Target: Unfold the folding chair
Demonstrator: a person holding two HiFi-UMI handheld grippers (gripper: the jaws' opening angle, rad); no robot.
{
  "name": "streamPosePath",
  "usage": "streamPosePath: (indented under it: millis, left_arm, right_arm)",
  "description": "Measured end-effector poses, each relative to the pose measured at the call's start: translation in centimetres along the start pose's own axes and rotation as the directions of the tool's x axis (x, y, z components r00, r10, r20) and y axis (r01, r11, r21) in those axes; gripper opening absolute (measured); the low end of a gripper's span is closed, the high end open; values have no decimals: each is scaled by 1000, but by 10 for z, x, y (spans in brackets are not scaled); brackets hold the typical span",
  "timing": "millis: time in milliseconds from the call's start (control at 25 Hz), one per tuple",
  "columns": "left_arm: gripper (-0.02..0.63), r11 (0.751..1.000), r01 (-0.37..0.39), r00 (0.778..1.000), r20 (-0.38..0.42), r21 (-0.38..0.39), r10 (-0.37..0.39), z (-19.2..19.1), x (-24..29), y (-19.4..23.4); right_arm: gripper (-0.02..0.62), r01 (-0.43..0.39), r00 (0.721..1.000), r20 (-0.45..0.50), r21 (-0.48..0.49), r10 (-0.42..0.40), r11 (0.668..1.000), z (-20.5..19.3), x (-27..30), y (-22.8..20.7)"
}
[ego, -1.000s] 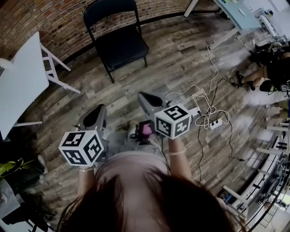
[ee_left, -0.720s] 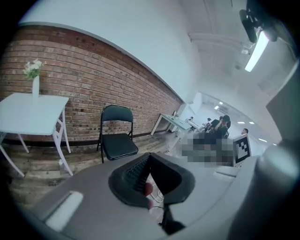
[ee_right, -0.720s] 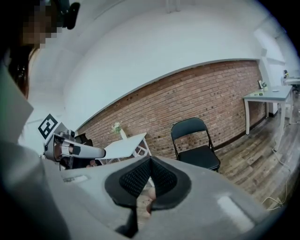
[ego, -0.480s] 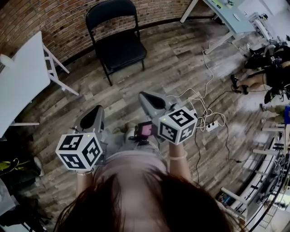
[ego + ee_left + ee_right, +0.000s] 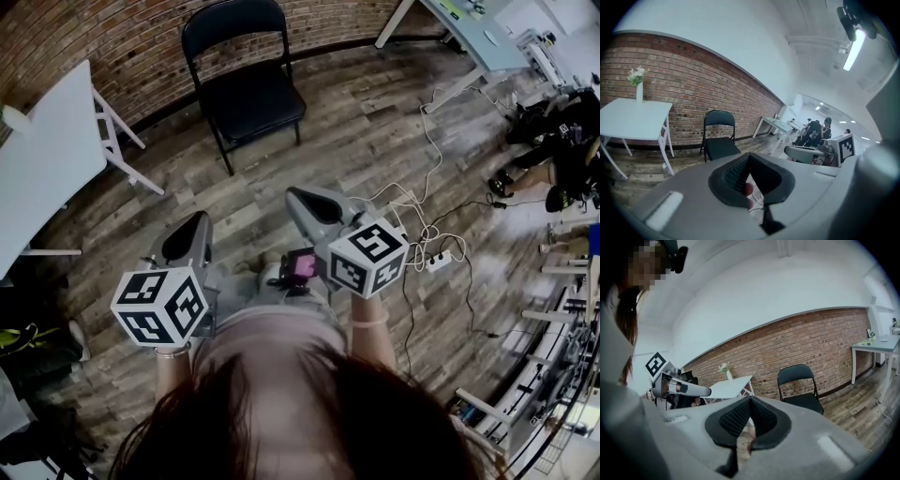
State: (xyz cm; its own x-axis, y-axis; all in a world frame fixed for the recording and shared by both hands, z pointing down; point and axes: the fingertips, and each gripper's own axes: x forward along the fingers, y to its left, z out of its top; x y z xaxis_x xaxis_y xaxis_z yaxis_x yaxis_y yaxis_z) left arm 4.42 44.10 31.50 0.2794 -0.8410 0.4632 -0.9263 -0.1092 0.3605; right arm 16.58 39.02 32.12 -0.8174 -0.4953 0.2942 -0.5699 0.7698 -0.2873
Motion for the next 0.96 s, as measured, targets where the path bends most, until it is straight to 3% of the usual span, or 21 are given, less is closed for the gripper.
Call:
streamPosePath:
  millis: [400, 720, 960]
  left_arm:
    - [2, 999, 30, 1000, -7, -9, -31, -1, 3, -5]
    - [2, 987, 145, 987, 85, -63, -139, 13, 2, -18]
    - [2, 962, 265, 958, 131, -60, -256, 22, 2, -39]
  right_arm:
    - [-8, 1, 1000, -18, 6, -1, 1000, -5, 2, -5]
    - [-8, -6, 1000, -18, 14, 6, 1000, -8, 3, -7]
    - [-8, -32, 999, -10, 11, 32, 999, -3, 4, -12]
